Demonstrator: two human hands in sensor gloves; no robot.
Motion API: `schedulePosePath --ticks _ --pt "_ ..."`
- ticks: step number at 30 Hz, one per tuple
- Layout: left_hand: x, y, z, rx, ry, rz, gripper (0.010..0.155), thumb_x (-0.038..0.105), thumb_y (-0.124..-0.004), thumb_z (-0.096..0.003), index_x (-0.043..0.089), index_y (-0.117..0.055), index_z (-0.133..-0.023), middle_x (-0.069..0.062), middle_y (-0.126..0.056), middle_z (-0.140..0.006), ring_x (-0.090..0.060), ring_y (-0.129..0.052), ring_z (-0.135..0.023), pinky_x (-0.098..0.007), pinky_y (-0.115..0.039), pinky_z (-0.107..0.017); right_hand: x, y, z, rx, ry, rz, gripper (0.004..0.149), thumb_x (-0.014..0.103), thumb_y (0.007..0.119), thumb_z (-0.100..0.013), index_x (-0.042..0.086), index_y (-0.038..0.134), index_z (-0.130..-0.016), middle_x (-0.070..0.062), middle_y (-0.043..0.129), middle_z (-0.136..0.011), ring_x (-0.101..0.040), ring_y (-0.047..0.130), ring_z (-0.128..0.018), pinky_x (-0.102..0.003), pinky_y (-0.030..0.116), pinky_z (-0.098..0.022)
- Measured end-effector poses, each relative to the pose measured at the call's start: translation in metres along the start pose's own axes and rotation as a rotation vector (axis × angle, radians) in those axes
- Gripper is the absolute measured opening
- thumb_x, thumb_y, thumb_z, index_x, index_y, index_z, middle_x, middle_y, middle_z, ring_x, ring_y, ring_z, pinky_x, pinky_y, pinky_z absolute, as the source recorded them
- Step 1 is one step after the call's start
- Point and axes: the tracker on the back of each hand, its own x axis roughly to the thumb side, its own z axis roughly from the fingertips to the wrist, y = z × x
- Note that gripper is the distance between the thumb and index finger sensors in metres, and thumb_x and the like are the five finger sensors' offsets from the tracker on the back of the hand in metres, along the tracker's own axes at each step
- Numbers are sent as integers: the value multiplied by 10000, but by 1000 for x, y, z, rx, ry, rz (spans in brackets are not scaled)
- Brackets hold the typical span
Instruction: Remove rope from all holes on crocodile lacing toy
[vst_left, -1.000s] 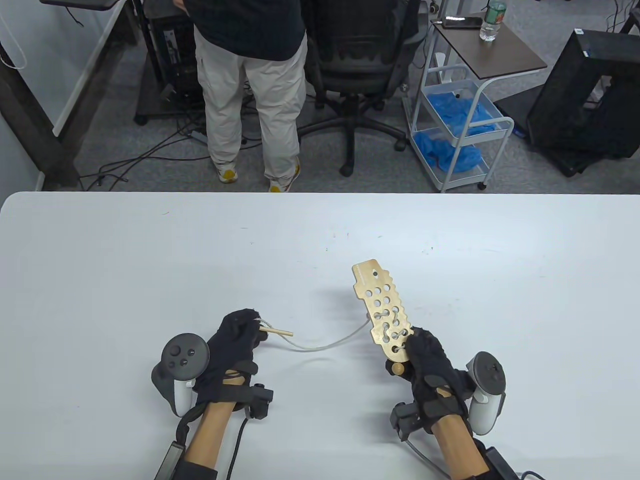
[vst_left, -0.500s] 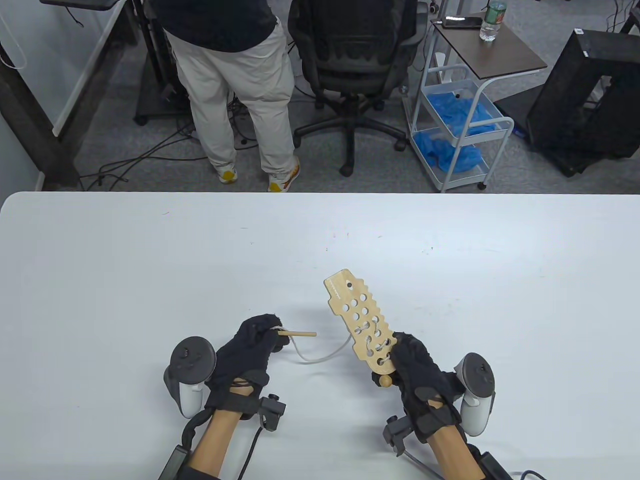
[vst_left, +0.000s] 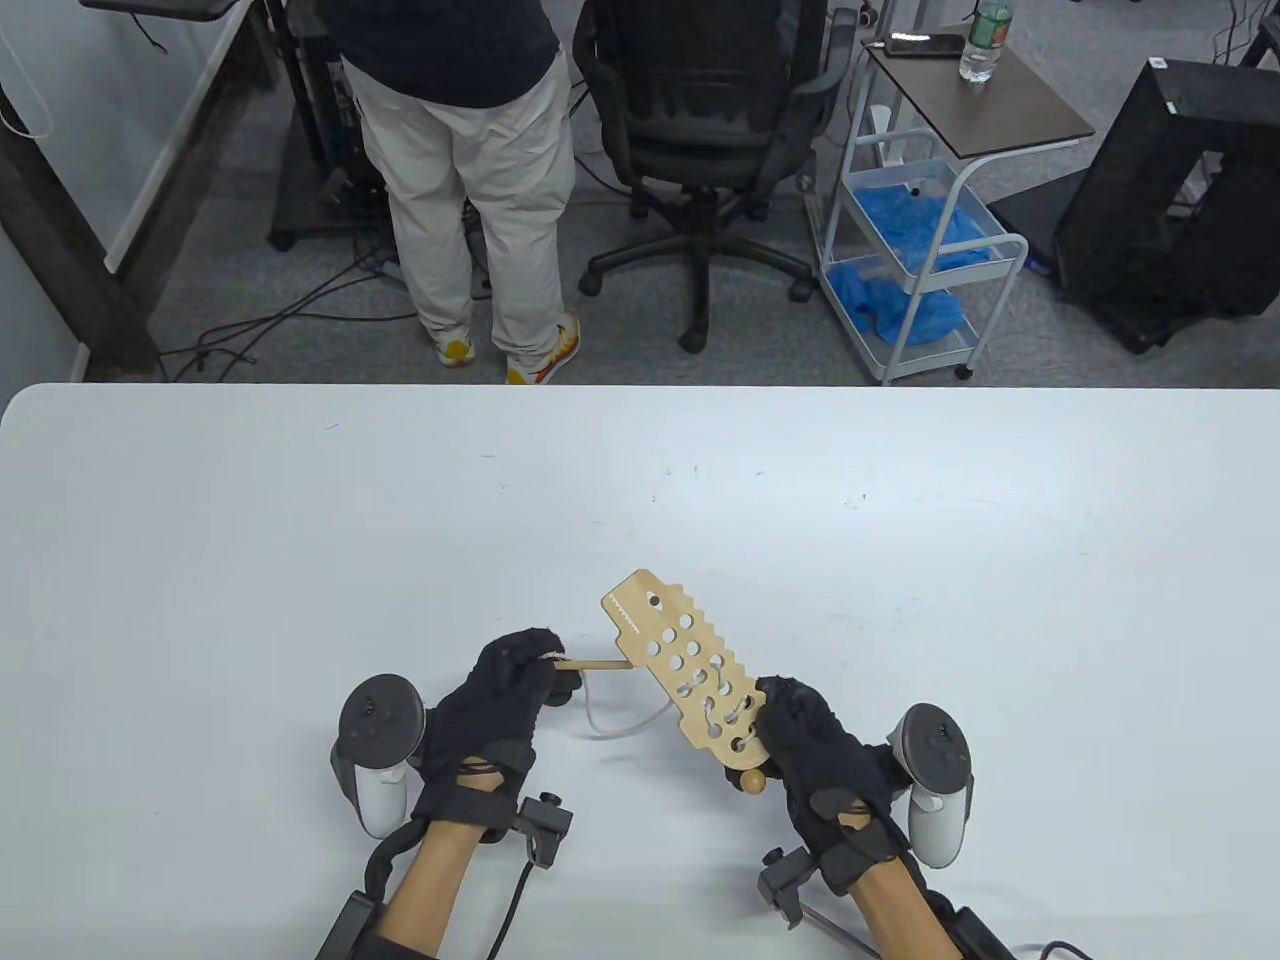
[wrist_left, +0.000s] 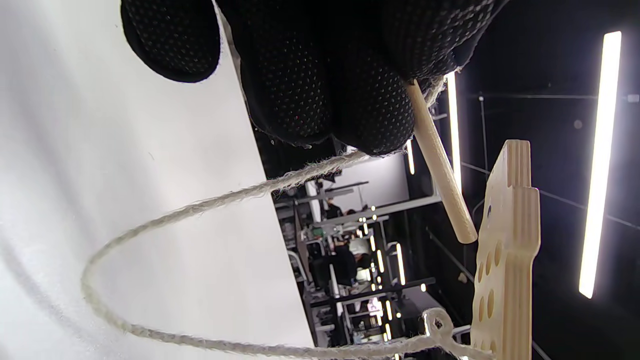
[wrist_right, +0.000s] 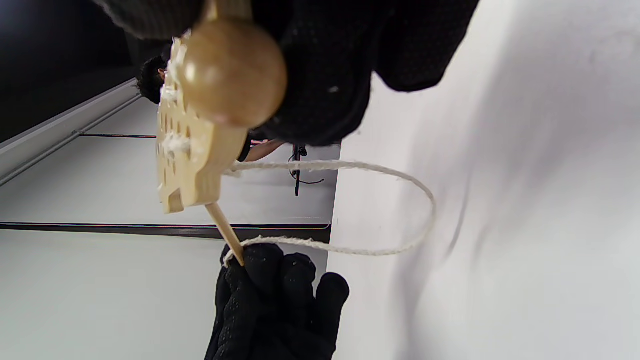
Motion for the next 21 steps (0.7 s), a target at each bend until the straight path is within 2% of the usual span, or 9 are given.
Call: schedulePosePath --ticks 19,20,21 --pt "0 -7 -3 -75 -14 23 422 374 -749 -501 366 -763 -923 70 -992 -774 -180 -954 -704 -561 -735 -646 1 7 -1 45 -4 33 494 406 704 -483 214 598 -926 -9 888 -764 -204 989 -509 -516 748 -597" --pt "0 -7 -3 -78 -15 25 431 303 -783 -496 363 -764 -923 69 -992 -775 -180 -953 -705 -563 -734 -646 1 7 -1 45 -5 34 494 406 704 -483 213 598 -926 -9 888 -764 -205 988 -509 -516 748 -597" --pt "0 -8 -3 -81 -16 27 422 371 -750 -500 365 -766 -921 69 -992 -774 -181 -953 -704 -564 -734 -646 2 7 -1 46 -6 34 494 405 704 -483 213 598 -926 -8 888 -766 -205 988 -510 -516 748 -598"
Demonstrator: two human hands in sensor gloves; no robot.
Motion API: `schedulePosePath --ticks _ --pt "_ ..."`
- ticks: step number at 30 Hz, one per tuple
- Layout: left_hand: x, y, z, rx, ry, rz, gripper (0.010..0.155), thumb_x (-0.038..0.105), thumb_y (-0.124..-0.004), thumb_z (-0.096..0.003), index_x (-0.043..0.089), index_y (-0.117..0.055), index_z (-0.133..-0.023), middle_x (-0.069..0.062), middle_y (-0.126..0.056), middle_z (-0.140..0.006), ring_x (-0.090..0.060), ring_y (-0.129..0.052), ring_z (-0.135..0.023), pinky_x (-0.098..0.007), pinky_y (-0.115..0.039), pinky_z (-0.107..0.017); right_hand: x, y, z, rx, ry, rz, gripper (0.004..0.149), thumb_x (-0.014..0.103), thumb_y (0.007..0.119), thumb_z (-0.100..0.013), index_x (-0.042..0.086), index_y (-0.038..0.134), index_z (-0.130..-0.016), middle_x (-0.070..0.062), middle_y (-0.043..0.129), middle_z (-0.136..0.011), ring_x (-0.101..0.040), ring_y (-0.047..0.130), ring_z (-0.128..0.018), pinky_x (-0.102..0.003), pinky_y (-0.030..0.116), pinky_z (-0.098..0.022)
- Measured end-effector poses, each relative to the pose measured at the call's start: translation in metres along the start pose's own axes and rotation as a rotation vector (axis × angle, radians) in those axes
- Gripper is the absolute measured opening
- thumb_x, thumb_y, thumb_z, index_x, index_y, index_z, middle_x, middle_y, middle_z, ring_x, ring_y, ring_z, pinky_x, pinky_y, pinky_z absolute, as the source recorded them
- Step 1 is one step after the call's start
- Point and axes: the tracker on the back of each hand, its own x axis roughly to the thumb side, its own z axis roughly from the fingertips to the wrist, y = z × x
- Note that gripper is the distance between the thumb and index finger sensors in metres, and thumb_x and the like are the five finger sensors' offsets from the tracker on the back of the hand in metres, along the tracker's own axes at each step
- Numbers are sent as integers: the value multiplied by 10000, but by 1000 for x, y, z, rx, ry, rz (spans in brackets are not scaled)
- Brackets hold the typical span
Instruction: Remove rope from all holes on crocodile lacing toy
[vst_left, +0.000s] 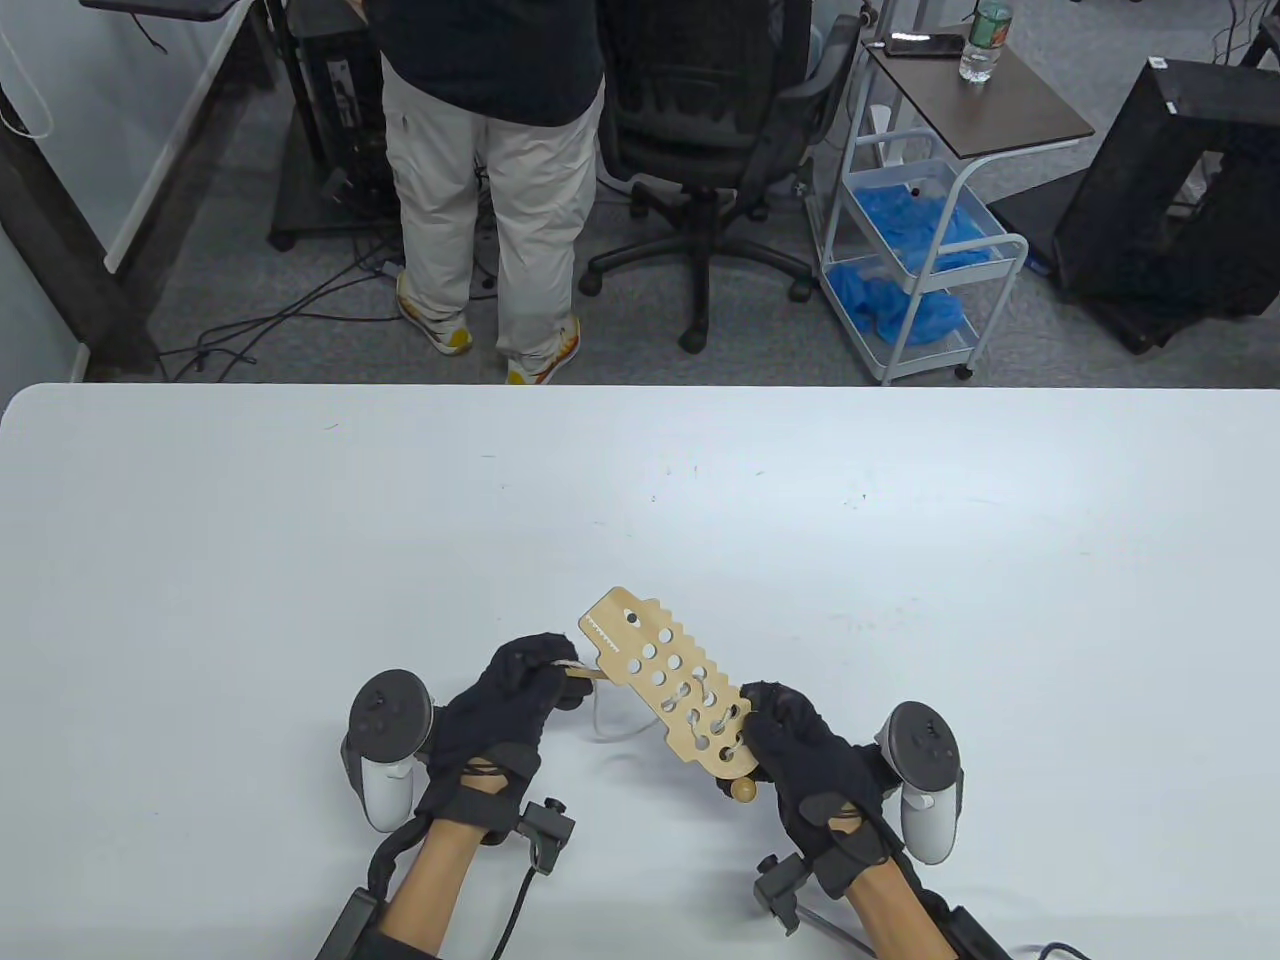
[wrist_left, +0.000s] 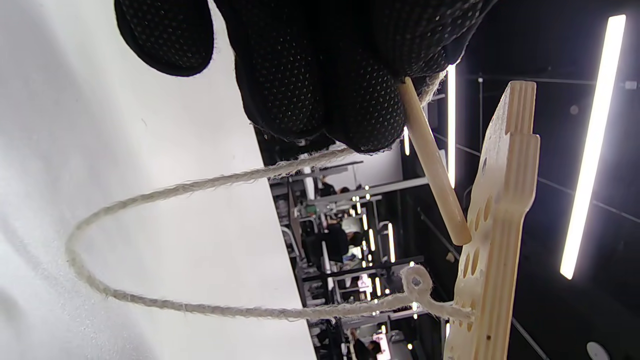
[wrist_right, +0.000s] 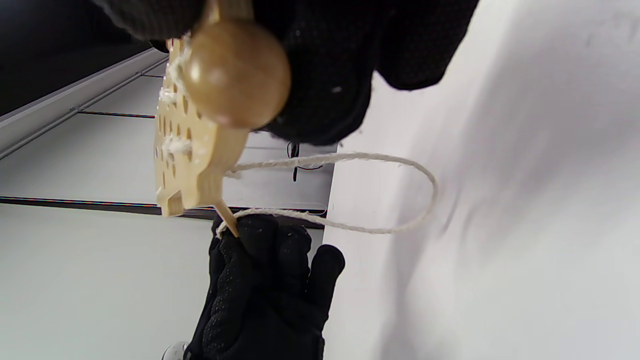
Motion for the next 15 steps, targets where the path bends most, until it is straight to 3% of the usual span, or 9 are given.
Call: schedulePosePath --ticks 1,15 --pt "0 -1 0 -13 -3 9 430 303 -779 -496 366 -764 -922 70 -990 -777 -182 -952 -706 -565 -733 -646 0 0 0 2 -2 -2 495 406 704 -483 214 597 -926 -8 888 -765 -205 988 -511 -517 747 -598" --pt "-1 -9 -2 -107 2 48 432 280 -740 -497 363 -749 -921 65 -967 -795 -194 -931 -728 -581 -711 -656 3 2 0 53 -38 -49 493 412 700 -487 235 588 -933 8 881 -783 -200 985 -538 -523 729 -625"
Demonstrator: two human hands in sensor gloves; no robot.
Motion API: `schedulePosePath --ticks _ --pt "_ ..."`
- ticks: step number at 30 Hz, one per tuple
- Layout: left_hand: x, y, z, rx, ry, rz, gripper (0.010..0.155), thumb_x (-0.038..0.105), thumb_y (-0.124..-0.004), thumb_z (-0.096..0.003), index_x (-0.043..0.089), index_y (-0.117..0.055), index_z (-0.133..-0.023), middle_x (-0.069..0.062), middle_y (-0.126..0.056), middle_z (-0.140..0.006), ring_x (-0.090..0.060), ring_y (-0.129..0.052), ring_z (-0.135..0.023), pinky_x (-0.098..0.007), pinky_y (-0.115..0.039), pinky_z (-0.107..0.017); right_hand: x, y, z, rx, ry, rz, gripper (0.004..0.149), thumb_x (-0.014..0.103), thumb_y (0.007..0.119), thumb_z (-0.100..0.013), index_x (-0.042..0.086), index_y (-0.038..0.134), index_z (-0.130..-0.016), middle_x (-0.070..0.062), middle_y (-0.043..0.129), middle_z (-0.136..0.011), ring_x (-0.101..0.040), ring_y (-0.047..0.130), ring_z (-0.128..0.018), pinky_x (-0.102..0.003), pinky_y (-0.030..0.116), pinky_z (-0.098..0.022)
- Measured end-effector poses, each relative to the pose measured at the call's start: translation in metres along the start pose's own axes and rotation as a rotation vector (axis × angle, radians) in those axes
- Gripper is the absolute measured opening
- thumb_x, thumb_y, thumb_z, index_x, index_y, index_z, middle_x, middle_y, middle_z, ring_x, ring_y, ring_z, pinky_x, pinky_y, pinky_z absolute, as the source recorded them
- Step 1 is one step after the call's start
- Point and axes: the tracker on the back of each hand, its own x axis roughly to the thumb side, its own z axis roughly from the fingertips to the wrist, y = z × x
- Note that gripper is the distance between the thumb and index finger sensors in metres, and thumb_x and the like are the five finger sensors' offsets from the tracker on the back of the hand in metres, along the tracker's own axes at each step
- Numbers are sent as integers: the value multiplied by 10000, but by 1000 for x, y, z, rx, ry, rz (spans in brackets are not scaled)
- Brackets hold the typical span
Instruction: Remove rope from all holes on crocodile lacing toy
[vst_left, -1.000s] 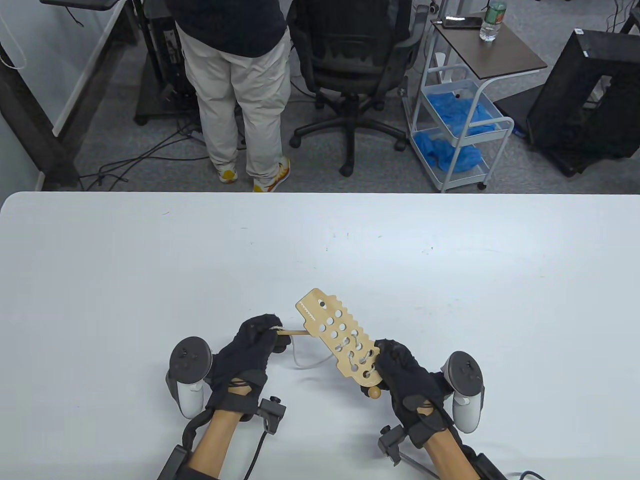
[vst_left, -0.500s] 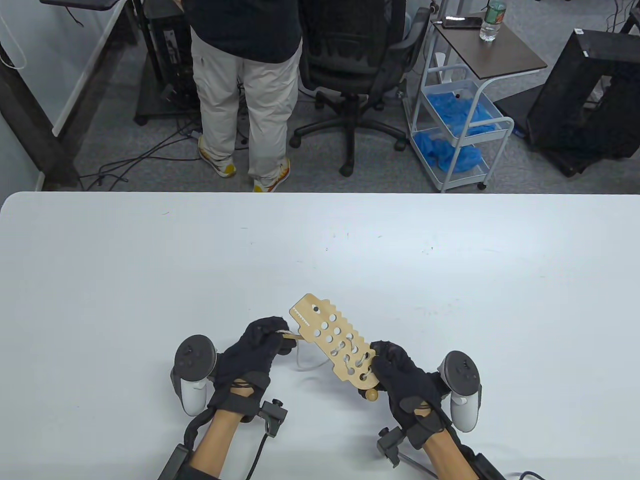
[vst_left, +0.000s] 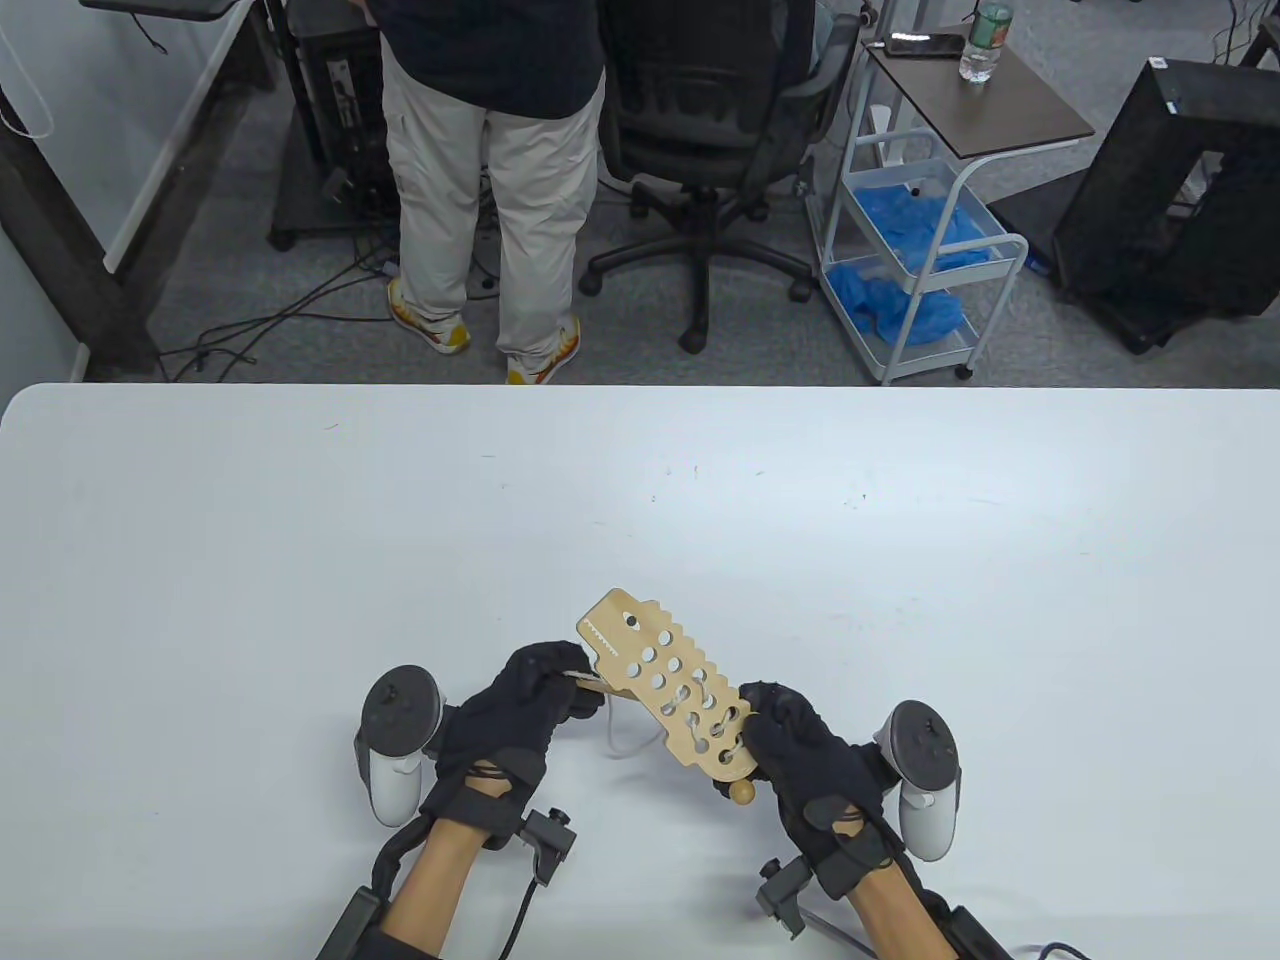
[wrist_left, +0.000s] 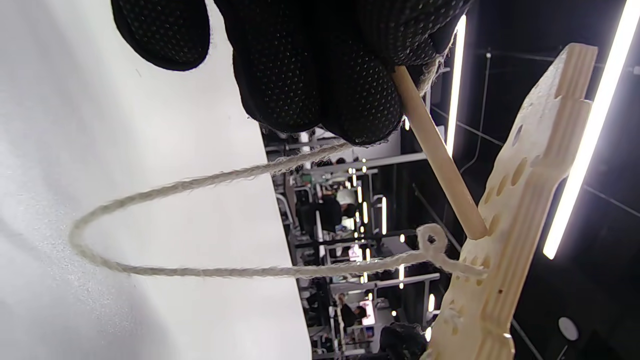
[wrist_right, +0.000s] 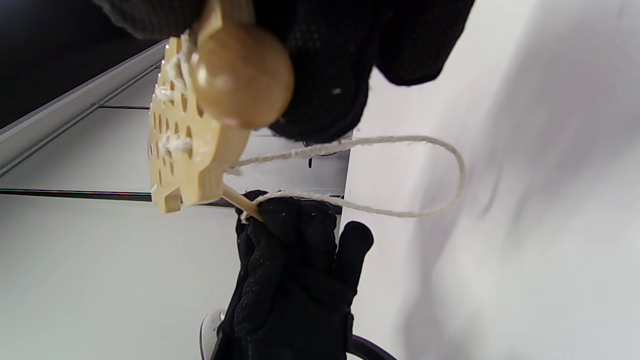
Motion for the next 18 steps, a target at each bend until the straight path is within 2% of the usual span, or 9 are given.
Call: schedulePosePath --ticks 12,18 --pt "-2 -11 -2 -98 6 29 435 269 -730 -497 364 -746 -921 65 -963 -801 -200 -927 -737 -589 -704 -660 0 2 -1 40 -6 -12 491 411 703 -487 240 592 -933 12 882 -788 -204 982 -548 -530 719 -635" --pt "-4 -19 -3 -179 6 139 434 268 -719 -501 365 -740 -923 69 -962 -803 -194 -927 -738 -590 -702 -665 1 7 -3 98 -19 -14 491 406 710 -483 242 600 -933 10 888 -790 -212 983 -551 -540 713 -636"
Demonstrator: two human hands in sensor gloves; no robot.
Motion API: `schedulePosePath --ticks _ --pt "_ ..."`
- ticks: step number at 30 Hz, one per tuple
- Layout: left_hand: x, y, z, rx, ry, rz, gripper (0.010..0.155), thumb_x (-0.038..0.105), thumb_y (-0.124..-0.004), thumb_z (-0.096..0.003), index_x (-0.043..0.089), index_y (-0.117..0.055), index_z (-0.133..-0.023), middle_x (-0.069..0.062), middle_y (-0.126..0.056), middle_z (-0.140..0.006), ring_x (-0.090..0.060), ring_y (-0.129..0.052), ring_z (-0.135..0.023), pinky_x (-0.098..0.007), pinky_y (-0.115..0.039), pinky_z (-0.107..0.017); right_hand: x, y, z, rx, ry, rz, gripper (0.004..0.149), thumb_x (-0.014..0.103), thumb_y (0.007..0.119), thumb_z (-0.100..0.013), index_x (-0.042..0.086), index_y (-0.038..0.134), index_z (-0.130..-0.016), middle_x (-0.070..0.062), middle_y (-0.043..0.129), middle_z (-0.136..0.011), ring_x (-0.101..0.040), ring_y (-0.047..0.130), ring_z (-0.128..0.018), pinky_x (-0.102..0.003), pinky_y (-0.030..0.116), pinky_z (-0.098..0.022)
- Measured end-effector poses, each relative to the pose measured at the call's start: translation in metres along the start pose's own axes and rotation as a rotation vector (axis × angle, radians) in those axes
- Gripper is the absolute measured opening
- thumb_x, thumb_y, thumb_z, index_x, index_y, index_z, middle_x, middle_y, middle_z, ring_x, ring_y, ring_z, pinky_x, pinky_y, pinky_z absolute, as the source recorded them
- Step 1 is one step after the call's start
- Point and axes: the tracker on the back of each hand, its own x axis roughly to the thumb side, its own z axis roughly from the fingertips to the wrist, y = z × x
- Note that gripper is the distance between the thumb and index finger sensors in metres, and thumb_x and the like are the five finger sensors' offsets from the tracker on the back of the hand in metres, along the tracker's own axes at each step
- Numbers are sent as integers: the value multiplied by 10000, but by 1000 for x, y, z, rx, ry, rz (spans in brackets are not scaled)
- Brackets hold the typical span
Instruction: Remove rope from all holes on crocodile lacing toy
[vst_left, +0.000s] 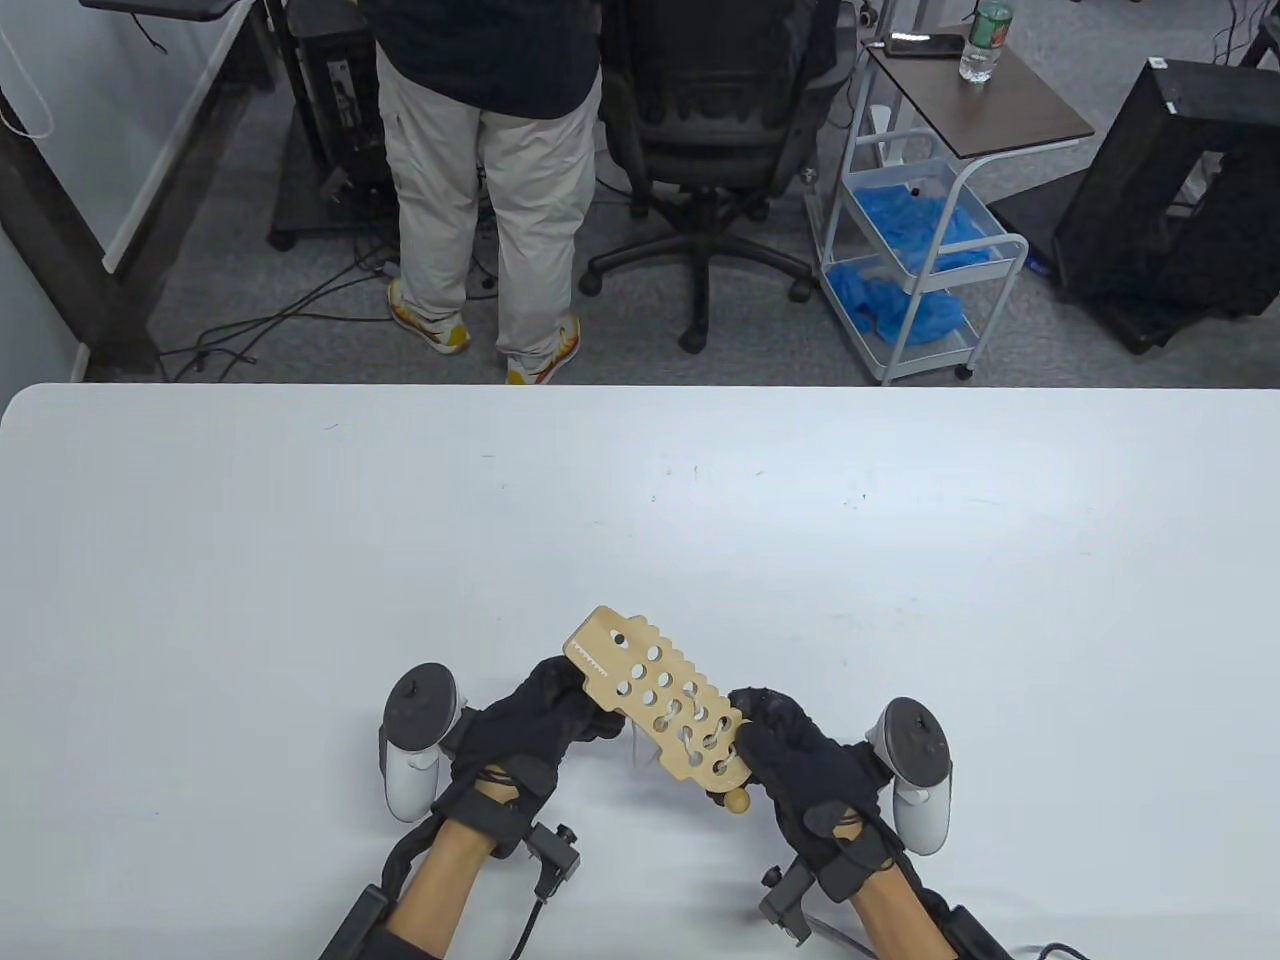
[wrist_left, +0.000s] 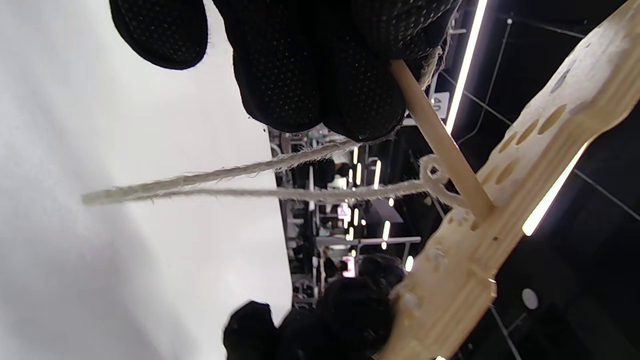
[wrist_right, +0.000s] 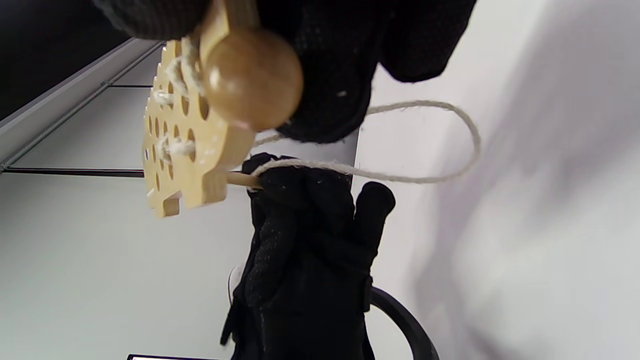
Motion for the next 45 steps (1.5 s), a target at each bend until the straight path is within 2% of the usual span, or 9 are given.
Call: schedulePosePath --ticks 5,9,15,20,21,25,33,39,45 --pt "3 -12 0 -68 -12 -29 430 284 -737 -507 388 -757 -924 66 -966 -819 -198 -926 -751 -596 -697 -668 0 1 0 -4 2 38 491 404 715 -479 243 606 -931 10 893 -788 -216 983 -550 -541 713 -635" --pt "7 -20 3 -72 -23 -55 418 331 -768 -505 421 -794 -913 38 -914 -889 -216 -880 -803 -603 -674 -681 0 0 0 -33 11 69 487 401 718 -476 241 616 -925 6 898 -784 -220 985 -544 -541 716 -630" --pt "7 -25 6 -32 -22 -21 445 330 -778 -505 366 -802 -947 15 -887 -923 -231 -858 -826 -607 -667 -683 1 -3 2 -77 13 101 486 404 716 -475 248 613 -924 18 901 -786 -217 986 -548 -537 720 -628" --pt "7 -31 6 -77 -48 15 556 288 -750 -521 298 -667 -1071 -30 -782 -1050 -273 -775 -926 -621 -638 -697 5 -7 4 -162 10 174 482 418 732 -461 282 634 -914 51 925 -788 -211 1001 -558 -525 732 -622" --pt "7 -32 6 -83 -50 19 594 385 -719 -525 286 -605 -1100 -28 -767 -1063 -277 -763 -937 -622 -634 -700 5 -8 4 -165 7 186 482 420 734 -460 287 635 -913 55 927 -789 -210 1003 -563 -524 734 -622" --pt "8 -33 8 -43 -61 15 688 445 -714 -527 272 -460 -1142 9 -799 -1039 -252 -793 -925 -604 -656 -697 9 -5 5 -175 -19 259 484 427 738 -455 298 638 -911 67 932 -796 -213 1009 -576 -527 736 -620" --pt "3 -29 8 -8 -37 29 681 435 -697 -522 252 -466 -1136 86 -918 -965 -204 -897 -863 -578 -706 -675 32 3 14 -272 -199 582 480 426 740 -440 305 655 -897 64 942 -783 -208 1021 -561 -528 748 -612" --pt "-3 -37 6 -119 45 22 793 541 -661 -531 166 -356 -1160 -45 -804 -1059 -276 -824 -909 -614 -667 -679 48 11 25 -418 -348 848 478 429 746 -424 311 674 -882 72 957 -760 -199 1031 -535 -519 767 -602" --pt "0 -39 7 -80 81 -154 759 537 -743 -497 169 -530 -1126 -38 -923 -941 -251 -928 -783 -604 -712 -640 50 16 28 -472 -395 962 478 428 747 -413 316 681 -873 77 963 -752 -195 1035 -528 -516 773 -598"
